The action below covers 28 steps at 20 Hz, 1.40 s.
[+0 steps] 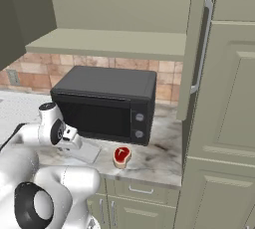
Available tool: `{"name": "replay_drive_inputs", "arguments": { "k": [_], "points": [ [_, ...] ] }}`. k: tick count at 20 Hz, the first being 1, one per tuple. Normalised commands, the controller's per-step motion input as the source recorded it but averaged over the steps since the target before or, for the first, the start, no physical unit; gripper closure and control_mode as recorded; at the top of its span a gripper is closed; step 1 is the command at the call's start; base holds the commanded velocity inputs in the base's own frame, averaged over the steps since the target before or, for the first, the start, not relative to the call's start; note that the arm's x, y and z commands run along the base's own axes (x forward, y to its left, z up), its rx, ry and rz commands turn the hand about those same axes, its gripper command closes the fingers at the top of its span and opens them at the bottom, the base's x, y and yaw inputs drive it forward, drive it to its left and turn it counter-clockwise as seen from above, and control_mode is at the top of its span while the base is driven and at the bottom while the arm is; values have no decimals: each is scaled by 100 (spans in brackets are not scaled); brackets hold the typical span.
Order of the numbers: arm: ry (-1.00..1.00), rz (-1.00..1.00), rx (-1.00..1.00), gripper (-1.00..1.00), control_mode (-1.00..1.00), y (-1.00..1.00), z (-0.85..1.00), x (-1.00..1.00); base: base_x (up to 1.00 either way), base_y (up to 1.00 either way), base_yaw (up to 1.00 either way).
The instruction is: Retrieve the tupperware from the cabinet, then place the raw meat into the tupperware to avoid contamination.
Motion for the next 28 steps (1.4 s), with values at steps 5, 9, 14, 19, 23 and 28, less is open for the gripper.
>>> {"name": "replay_drive_inputs", "arguments": {
  "k": [5, 9, 14, 19, 23, 28],
  "points": [
    [0, 0, -1, 100, -100, 2, -42, 10, 0, 0, 0],
    [0, 0, 0, 100, -100, 0, -37, 11, 0, 0, 0],
    [0, 0, 4, 100, -100, 1, -23, 6, 0, 0, 0],
    [0, 0, 4, -100, -100, 0, -17, 4, 0, 0, 0],
    [0, 0, 3, -100, -100, 0, -11, 2, 0, 0, 0],
    [0, 0, 1, -100, -100, 0, -1, 0, 0, 0, 0]
  ]
}}
